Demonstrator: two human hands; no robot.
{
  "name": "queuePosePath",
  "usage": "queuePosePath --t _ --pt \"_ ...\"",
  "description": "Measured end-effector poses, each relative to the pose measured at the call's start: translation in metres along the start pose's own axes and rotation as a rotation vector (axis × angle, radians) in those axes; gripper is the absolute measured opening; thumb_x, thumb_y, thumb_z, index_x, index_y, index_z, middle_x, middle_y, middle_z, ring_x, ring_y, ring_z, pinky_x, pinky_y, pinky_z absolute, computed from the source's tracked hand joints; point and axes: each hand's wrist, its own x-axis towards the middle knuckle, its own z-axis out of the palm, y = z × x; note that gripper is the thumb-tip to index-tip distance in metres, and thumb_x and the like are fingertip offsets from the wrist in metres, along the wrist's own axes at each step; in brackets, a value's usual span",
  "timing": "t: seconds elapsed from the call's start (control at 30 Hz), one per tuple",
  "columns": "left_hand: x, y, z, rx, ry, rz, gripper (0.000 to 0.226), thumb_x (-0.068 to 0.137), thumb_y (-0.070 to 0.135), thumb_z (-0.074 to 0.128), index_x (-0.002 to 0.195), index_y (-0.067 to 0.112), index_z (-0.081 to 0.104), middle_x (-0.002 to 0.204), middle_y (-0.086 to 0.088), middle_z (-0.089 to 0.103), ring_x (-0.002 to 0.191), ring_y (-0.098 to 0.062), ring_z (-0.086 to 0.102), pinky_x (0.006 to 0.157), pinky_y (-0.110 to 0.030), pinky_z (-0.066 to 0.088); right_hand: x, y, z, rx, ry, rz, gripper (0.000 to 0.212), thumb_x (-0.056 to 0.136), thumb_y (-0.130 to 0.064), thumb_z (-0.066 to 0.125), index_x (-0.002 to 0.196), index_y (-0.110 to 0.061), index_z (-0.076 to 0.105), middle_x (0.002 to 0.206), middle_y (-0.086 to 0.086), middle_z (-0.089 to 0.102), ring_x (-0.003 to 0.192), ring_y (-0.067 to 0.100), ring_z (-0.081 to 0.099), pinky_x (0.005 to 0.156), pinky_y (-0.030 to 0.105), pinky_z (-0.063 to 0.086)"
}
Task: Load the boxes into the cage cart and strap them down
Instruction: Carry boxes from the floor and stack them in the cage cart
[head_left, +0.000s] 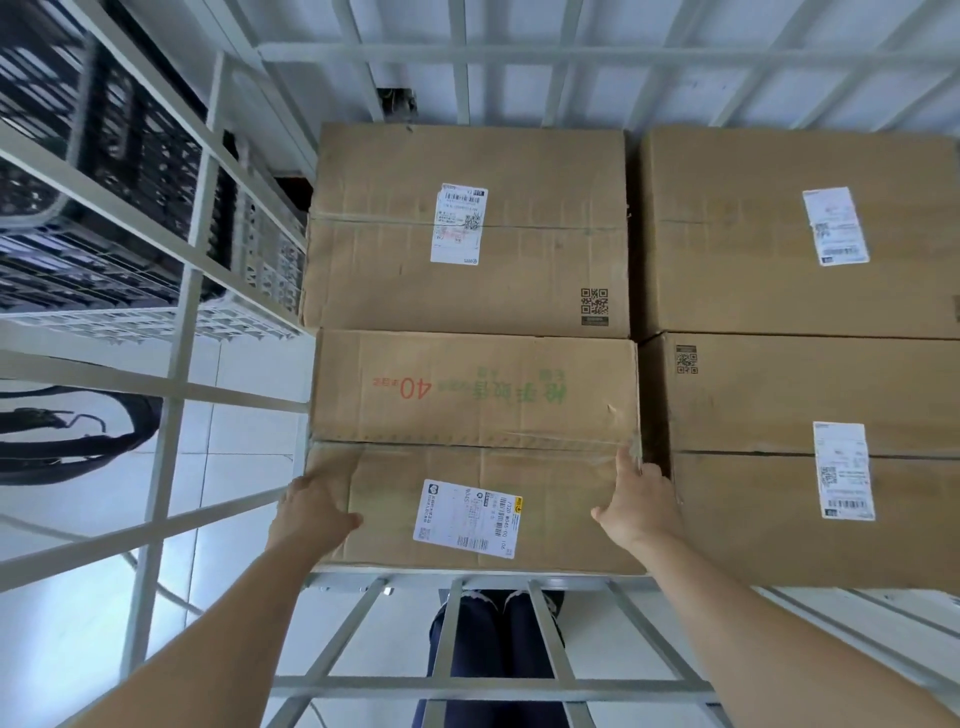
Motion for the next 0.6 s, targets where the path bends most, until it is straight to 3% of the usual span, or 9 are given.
queuePosePath --t 0.13,0.27,0.37,0.47,0.6 --pt "-0.037 0.023 -0.025 0.116 0.057 0.127 0.062 0.085 0.033 0.067 0.138 0.011 0.043 0.142 -0.005 0.045 0.130 -0.024 0.042 0.102 -0.038 0.042 -0.027 0.002 -0.030 -0.014 -0.033 -0.119 0.082 0.089 -0.040 0.066 0.154 -0.018 0.019 0.151 0.006 0.036 0.138 0.027 0.035 0.109 0.039 0.040" --pt "-0.083 0.054 -0.059 0.151 0.109 0.248 0.047 0.084 0.030 0.064 0.128 0.018 0.051 0.128 -0.001 0.055 0.116 -0.022 0.053 0.093 -0.036 0.048 -0.062 0.007 -0.069 -0.002 0.018 -0.211 0.069 0.089 -0.041 0.064 0.147 -0.019 0.034 0.144 0.002 0.045 0.133 0.023 0.043 0.105 0.036 0.043" --pt "-0.126 0.081 -0.092 0.269 0.172 0.347 0.032 0.087 0.032 0.062 0.113 0.017 0.053 0.119 -0.001 0.056 0.106 -0.022 0.057 0.086 -0.033 0.050 -0.098 0.018 -0.109 0.040 0.071 -0.249 0.069 0.090 -0.040 0.063 0.149 -0.021 0.033 0.144 -0.001 0.045 0.131 0.021 0.045 0.104 0.034 0.043" --pt "-0.163 0.108 -0.123 0.406 0.252 0.457 0.036 0.089 0.033 0.060 0.121 0.020 0.051 0.127 0.000 0.052 0.111 -0.023 0.057 0.089 -0.034 0.050 -0.132 0.033 -0.147 0.050 0.152 -0.251 0.062 0.091 -0.040 0.060 0.145 -0.020 0.038 0.145 0.000 0.045 0.131 0.023 0.045 0.105 0.034 0.040" --pt "-0.213 0.140 -0.160 0.575 0.373 0.596 0.031 0.092 0.033 0.056 0.119 0.017 0.054 0.123 0.000 0.054 0.115 -0.023 0.054 0.085 -0.033 0.045 -0.179 0.059 -0.188 0.070 0.253 -0.224 0.064 0.094 -0.041 0.057 0.149 -0.020 0.033 0.149 0.001 0.041 0.137 0.024 0.037 0.109 0.037 0.034"
